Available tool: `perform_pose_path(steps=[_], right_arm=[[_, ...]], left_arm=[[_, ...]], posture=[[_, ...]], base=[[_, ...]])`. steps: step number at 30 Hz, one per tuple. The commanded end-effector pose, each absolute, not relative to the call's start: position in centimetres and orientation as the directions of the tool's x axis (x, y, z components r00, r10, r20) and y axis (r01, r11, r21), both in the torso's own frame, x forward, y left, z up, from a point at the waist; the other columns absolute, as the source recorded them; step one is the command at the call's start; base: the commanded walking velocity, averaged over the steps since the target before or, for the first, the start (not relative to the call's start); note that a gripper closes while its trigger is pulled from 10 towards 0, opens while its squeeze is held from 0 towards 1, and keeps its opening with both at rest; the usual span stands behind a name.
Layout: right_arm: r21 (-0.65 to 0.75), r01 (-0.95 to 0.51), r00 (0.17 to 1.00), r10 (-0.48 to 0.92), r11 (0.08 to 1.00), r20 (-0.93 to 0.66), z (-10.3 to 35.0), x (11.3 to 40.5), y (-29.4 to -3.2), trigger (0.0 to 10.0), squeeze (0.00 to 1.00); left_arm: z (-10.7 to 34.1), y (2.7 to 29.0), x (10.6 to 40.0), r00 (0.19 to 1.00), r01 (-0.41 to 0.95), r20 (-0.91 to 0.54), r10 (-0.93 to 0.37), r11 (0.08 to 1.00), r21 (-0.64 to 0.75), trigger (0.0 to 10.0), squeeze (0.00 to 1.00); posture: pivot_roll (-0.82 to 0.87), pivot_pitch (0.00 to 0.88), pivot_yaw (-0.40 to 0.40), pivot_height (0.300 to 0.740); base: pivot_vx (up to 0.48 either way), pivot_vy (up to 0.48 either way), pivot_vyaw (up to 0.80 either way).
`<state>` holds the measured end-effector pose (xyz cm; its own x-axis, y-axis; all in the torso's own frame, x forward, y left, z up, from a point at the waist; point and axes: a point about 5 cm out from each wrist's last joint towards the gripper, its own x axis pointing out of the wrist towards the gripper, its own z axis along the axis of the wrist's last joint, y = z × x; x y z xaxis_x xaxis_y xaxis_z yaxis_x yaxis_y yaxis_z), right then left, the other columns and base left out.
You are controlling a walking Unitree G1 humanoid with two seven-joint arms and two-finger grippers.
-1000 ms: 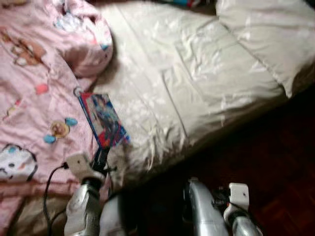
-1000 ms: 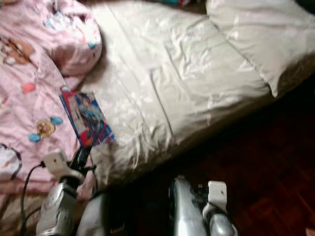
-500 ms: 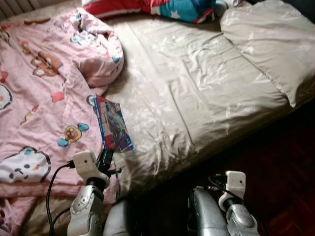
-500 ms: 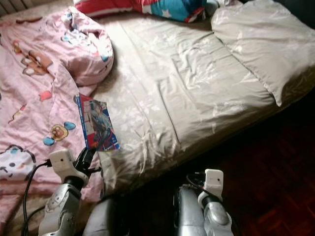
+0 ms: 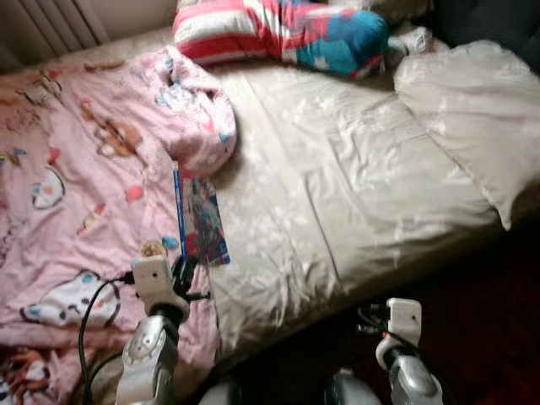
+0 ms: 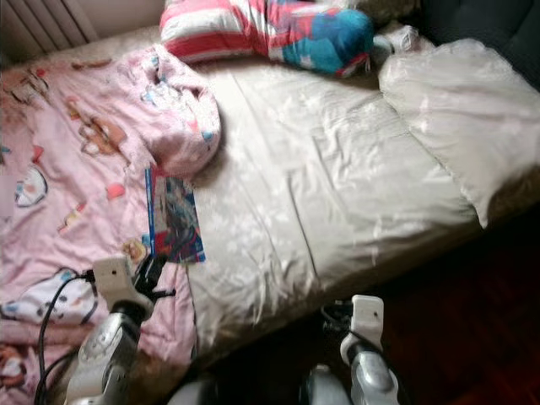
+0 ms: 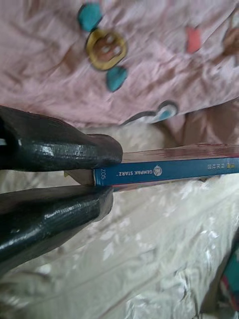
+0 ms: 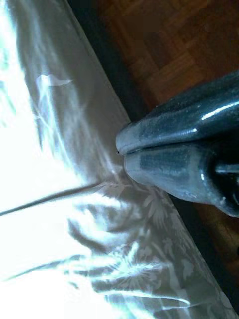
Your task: Clean up the room
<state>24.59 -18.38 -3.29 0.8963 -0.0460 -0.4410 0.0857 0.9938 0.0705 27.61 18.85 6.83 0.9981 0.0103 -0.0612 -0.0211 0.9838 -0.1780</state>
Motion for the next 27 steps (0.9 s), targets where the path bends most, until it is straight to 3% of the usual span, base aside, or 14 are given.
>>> perform_pose_path(steps=[1, 15, 20, 27], right_arm=[[0.06, 0.097, 0.86, -0.053, 0.994, -0.507, -4.5, 23.1, -18.5, 10.0, 0.0], [0.024, 0.092, 0.748, -0.053, 0.995, -0.662, -6.8, 20.0, -19.6, 10.0, 0.0], [-0.007, 0.097, 0.681, -0.071, 0.995, -0.729, -8.0, 17.6, -20.7, 10.0, 0.0], [-0.012, 0.107, 0.66, -0.08, 0.994, -0.747, -8.2, 17.2, -20.9, 10.0, 0.0]], left_arm=[[6.0, 19.1, 27.1, 0.995, -0.027, -0.094, 0.016, 0.992, -0.121, 10.0, 0.0], [4.2, 19.4, 26.3, 0.98, -0.09, -0.176, 0.092, 0.996, 0.02, 10.0, 0.0], [4.2, 19.1, 26.3, 0.982, -0.08, -0.171, 0.083, 0.997, 0.022, 10.0, 0.0], [4.3, 19.0, 26.5, 0.982, -0.087, -0.166, 0.089, 0.996, 0.02, 10.0, 0.0]], posture=[[-0.02, 0.144, 0.049, 0.74], [-0.03, 0.117, 0.044, 0.74], [-0.02, 0.118, 0.04, 0.74], [-0.02, 0.143, 0.037, 0.74]], base=[[0.0, 0.0, 0.0], [0.0, 0.0, 0.0], [0.0, -0.352, 0.0], [0.0, -0.401, 0.0]])
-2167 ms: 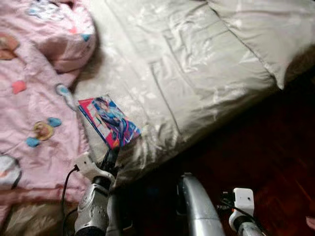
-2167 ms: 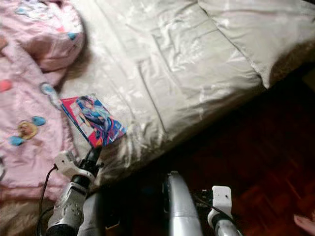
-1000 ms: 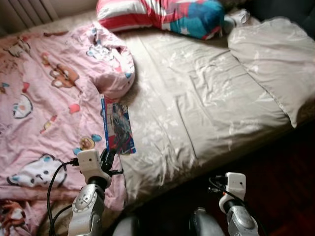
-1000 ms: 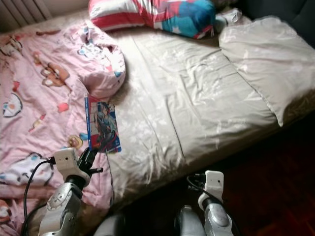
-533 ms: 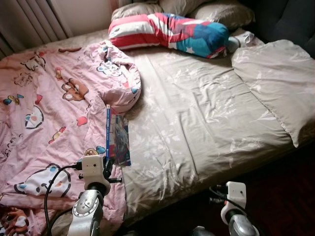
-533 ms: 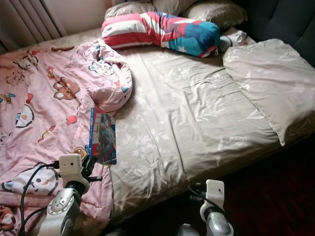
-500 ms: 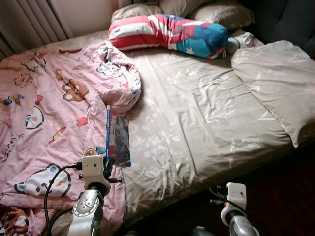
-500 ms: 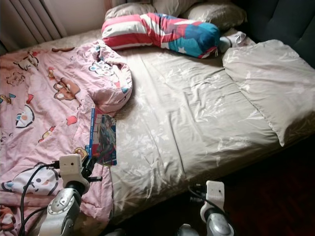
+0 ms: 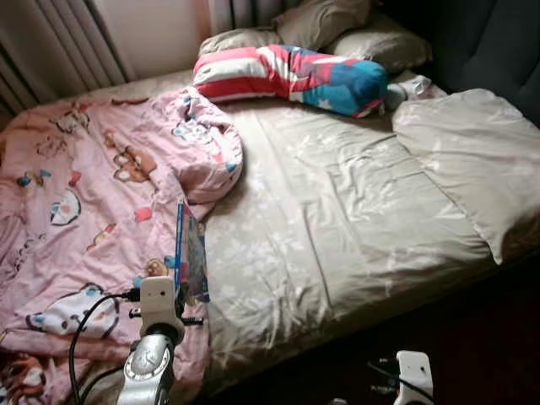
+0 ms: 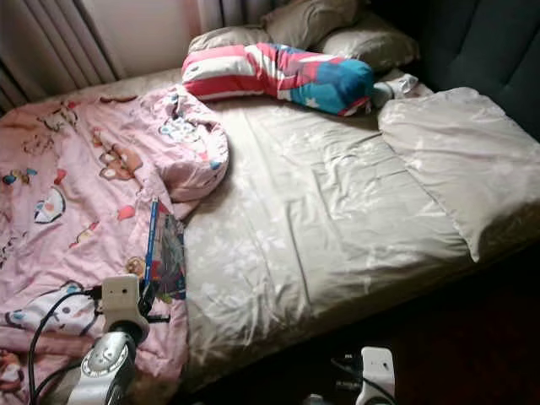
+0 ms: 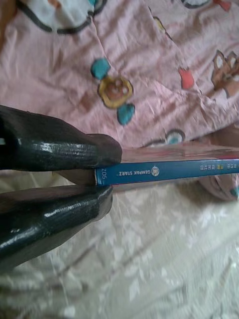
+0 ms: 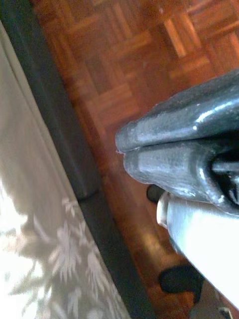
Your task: Clean up the room
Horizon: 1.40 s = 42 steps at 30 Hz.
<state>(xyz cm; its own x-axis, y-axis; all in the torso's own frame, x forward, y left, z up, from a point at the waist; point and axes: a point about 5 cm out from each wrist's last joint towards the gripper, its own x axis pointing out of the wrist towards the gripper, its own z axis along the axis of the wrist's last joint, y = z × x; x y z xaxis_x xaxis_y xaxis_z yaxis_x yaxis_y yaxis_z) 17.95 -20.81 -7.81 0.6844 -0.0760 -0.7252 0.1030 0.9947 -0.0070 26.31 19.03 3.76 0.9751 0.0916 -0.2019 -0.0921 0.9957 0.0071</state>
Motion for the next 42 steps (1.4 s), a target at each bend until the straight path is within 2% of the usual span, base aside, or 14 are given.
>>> perform_pose_path(steps=[1, 28, 31, 35, 42], right_arm=[[-0.012, 0.108, 0.658, -0.08, 0.994, -0.749, -8.2, 17.2, -20.9, 10.0, 0.0], [-0.008, 0.107, 0.661, -0.077, 0.994, -0.746, -8.0, 17.5, -21.1, 10.0, 0.0], [-0.007, 0.11, 0.664, -0.079, 0.994, -0.744, -8.0, 17.5, -21.1, 10.0, 0.0], [-0.005, 0.117, 0.667, -0.082, 0.993, -0.74, -8.0, 17.5, -21.1, 10.0, 0.0], [-0.005, 0.121, 0.67, -0.085, 0.993, -0.738, -8.0, 17.5, -21.2, 10.0, 0.0]], left_arm=[[4.3, 19.0, 26.5, 0.982, -0.087, -0.165, 0.089, 0.996, 0.02, 10.0, 0.0], [4.2, 19.3, 26.2, 0.979, -0.109, -0.172, 0.108, 0.994, 0.005, 10.0, 0.0], [4.3, 19.2, 26.5, 0.98, -0.116, -0.162, 0.112, 0.993, -0.015, 10.0, 0.0], [5.4, 19.0, 26.9, 0.988, -0.131, -0.101, 0.117, 0.981, -0.144, 10.0, 0.0], [6.2, 18.8, 27.3, 0.994, -0.1, -0.066, 0.089, 0.978, -0.182, 10.0, 0.0]], posture=[[-0.02, 0.143, 0.037, 0.74], [-0.04, 0.187, 0.04, 0.74], [-0.04, 0.189, 0.039, 0.74], [-0.04, 0.193, 0.039, 0.74], [-0.03, 0.197, 0.038, 0.74]], base=[[0.0, -0.401, 0.0], [0.0, -0.397, 0.0], [0.0, -0.16, 0.0], [0.0, 0.0, 0.0], [0.0, 0.0, 0.0]])
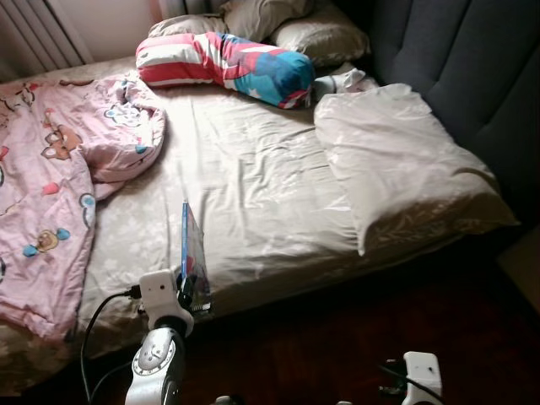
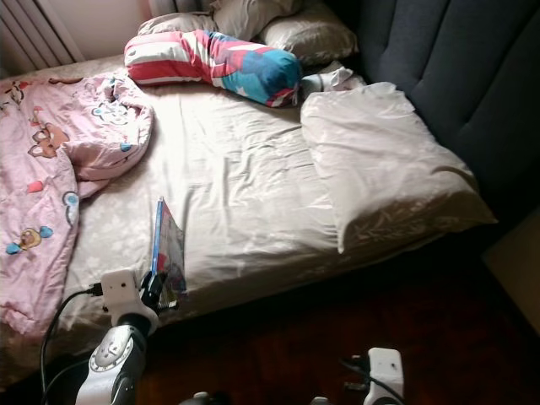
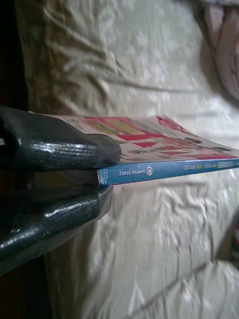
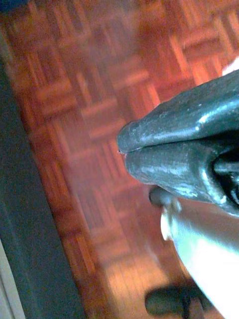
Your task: Clean up the room
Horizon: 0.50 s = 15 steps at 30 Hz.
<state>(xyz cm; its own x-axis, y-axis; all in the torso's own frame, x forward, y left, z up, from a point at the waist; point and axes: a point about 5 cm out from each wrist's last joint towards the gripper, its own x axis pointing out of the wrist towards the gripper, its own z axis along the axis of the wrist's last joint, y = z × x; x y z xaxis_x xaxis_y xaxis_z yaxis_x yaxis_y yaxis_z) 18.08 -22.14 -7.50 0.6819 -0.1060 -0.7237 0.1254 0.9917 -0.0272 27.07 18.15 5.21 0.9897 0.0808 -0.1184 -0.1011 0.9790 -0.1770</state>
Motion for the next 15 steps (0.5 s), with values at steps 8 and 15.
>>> perform_pose_path(steps=[8, 15], right_arm=[[0.0, 0.124, 0.676, -0.084, 0.992, -0.733, -7.93, 17.59, -21.14, 10.0, 0.0], [0.003, 0.127, 0.677, -0.085, 0.992, -0.731, -7.95, 17.55, -21.09, 10.0, 0.0]], left_arm=[[6.23, 18.55, 27.26, 0.995, -0.084, -0.07, 0.073, 0.982, -0.171, 10.0, 0.0], [6.21, 18.44, 27.26, 0.996, -0.07, -0.07, 0.06, 0.984, -0.161, 10.0, 0.0]], posture=[[-0.03, 0.196, 0.038, 0.74], [-0.03, 0.192, 0.04, 0.74]], base=[[0.151, 0.0, 0.0], [0.25, 0.0, 0.0]])
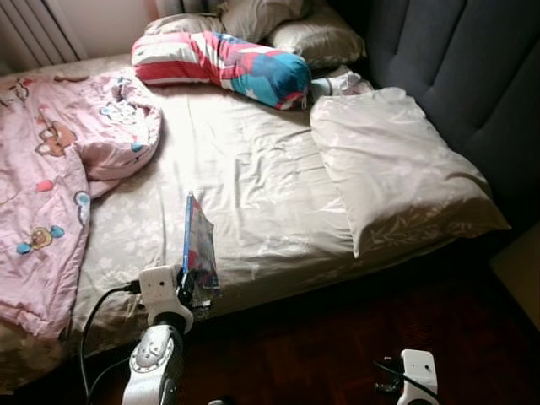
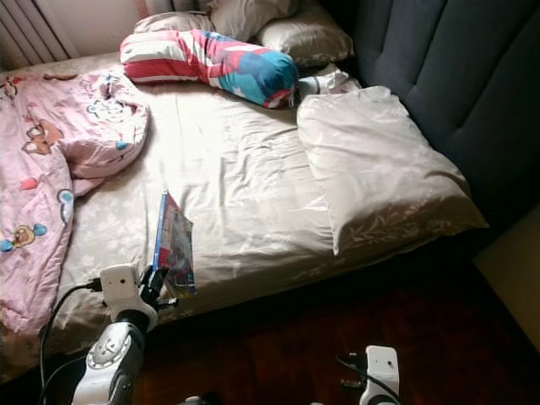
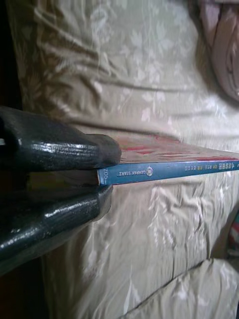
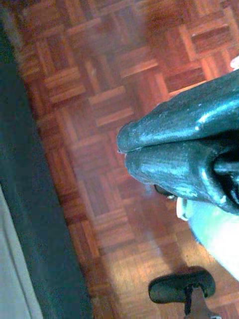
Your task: Clean up the room
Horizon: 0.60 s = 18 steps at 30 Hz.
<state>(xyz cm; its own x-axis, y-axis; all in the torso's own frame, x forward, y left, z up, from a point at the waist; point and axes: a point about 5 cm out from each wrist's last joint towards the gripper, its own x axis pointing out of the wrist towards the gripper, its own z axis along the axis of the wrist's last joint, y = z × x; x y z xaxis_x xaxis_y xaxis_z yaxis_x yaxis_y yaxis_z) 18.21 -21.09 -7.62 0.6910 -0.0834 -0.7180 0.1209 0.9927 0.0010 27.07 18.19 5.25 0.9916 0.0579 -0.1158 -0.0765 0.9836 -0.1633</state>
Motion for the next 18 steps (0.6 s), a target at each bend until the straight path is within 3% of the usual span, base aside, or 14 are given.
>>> perform_pose_path(steps=[1, 18], right_arm=[[0.002, 0.128, 0.677, -0.085, 0.992, -0.731, -7.95, 17.54, -21.08, 10.0, 0.0], [0.001, 0.12, 0.673, -0.081, 0.993, -0.735, -8.09, 17.29, -20.92, 10.0, 0.0]], left_arm=[[6.22, 18.4, 27.26, 0.996, -0.068, -0.07, 0.058, 0.985, -0.16, 10.0, 0.0], [6.05, 18.11, 27.22, 0.996, -0.053, -0.079, 0.041, 0.987, -0.154, 10.0, 0.0]], posture=[[-0.03, 0.192, 0.04, 0.74], [-0.04, 0.184, 0.043, 0.74]], base=[[0.255, 0.0, 0.0], [0.268, 0.0, 0.0]])
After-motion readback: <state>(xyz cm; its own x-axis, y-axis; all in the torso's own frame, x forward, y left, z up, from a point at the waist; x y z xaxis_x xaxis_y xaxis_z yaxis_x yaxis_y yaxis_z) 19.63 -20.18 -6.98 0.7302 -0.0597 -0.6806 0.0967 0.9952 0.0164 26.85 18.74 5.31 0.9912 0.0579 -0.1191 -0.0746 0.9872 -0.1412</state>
